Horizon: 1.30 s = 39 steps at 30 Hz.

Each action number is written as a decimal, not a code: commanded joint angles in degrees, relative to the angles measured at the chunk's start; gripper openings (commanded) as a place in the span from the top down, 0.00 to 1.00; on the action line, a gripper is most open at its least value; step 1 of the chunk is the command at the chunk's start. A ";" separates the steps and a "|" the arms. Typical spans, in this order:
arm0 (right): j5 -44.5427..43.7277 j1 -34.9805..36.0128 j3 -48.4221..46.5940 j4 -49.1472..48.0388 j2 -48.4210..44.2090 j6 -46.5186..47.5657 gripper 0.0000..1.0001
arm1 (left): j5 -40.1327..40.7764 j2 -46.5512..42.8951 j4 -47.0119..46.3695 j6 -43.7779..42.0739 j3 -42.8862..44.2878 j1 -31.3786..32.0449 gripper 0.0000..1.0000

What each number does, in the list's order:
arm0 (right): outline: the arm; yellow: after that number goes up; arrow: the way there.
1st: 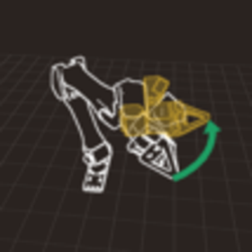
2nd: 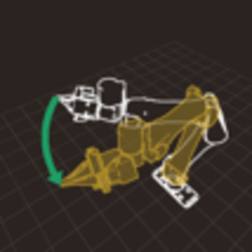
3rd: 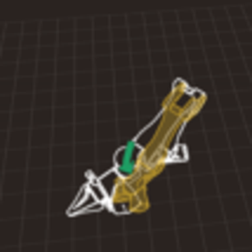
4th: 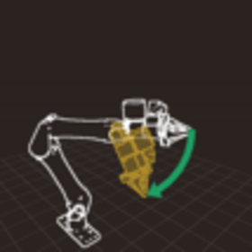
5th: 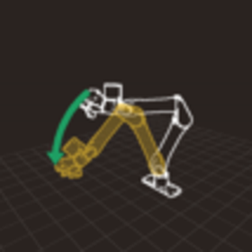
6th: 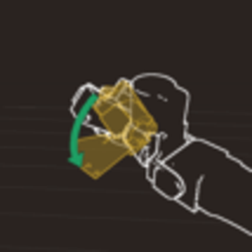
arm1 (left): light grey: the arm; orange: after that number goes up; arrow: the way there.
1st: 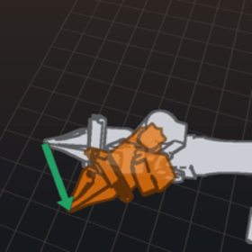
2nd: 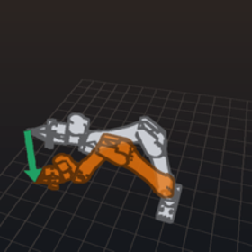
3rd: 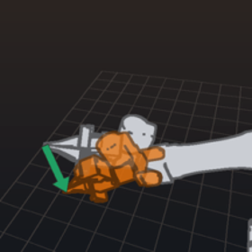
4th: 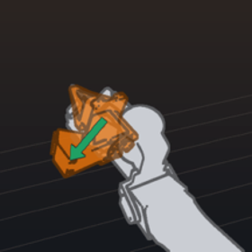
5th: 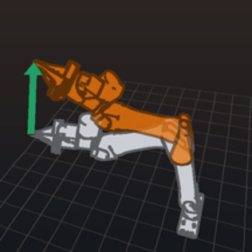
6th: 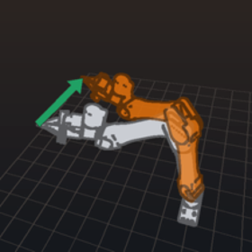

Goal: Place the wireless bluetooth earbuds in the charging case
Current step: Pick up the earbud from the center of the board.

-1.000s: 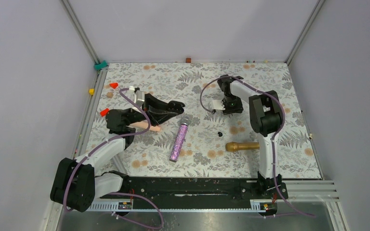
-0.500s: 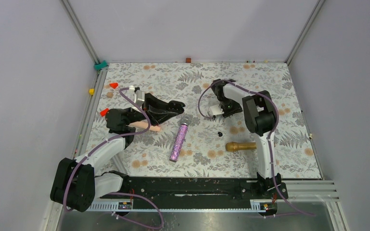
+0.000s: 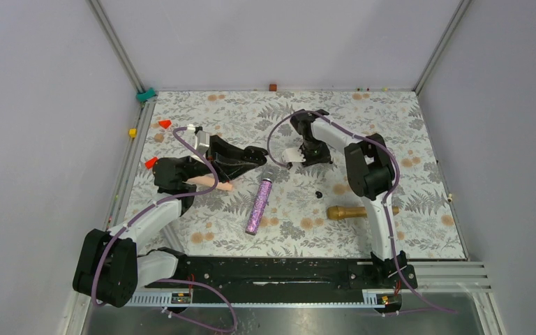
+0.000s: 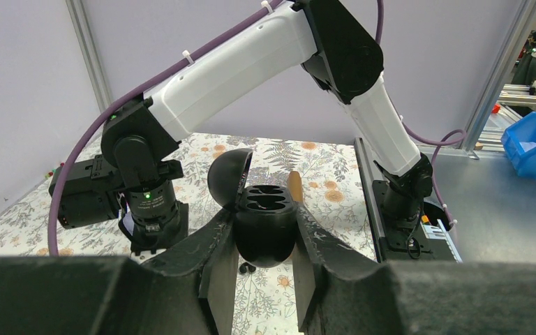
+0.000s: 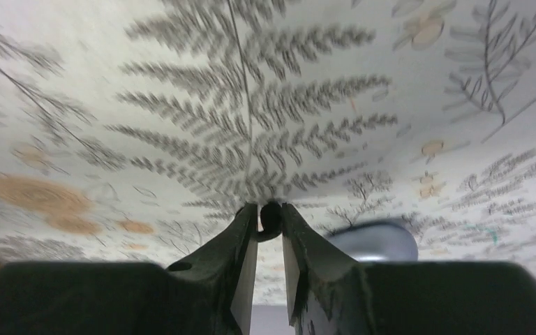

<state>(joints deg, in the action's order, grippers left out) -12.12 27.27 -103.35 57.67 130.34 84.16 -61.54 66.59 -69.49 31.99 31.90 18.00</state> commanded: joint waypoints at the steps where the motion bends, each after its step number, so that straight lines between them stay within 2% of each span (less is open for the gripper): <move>1: 7.98 1.10 -1.97 2.55 -2.59 -6.18 0.73 | -1.10 -0.85 -2.57 0.01 2.32 -0.28 1.00; 7: 10.13 -0.46 -6.66 3.78 -2.99 -12.16 0.60 | -1.05 -1.10 -2.55 0.08 2.05 -0.30 1.00; 12: 16.66 -3.17 -17.40 13.38 -0.47 -19.36 0.47 | -1.12 -1.46 -2.49 -0.13 2.00 -0.25 1.00; 16: 17.19 -3.46 -17.89 14.20 0.99 -27.98 0.39 | -1.16 -1.46 -2.71 0.00 2.01 -0.26 1.00; 21: 18.16 -3.45 -15.70 14.32 1.90 -39.08 0.38 | -1.18 -1.63 -2.92 0.11 1.89 -0.25 1.00; 27: 20.47 -3.15 -4.32 5.83 -3.31 -44.67 0.36 | -1.09 -0.96 -3.78 0.66 1.91 -0.28 1.00; 34: 17.77 -3.18 -6.72 5.56 0.43 -49.02 0.35 | -1.06 -1.46 -4.28 1.20 1.79 -0.29 1.00; 39: 19.16 -3.18 -5.91 3.46 -1.57 -49.37 0.36 | -1.09 -1.97 -3.83 0.73 1.61 -0.26 1.00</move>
<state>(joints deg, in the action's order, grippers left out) 5.98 23.62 -108.14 62.74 131.22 36.93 -61.71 66.39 -70.39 33.04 31.90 18.00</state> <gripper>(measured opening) 0.645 0.295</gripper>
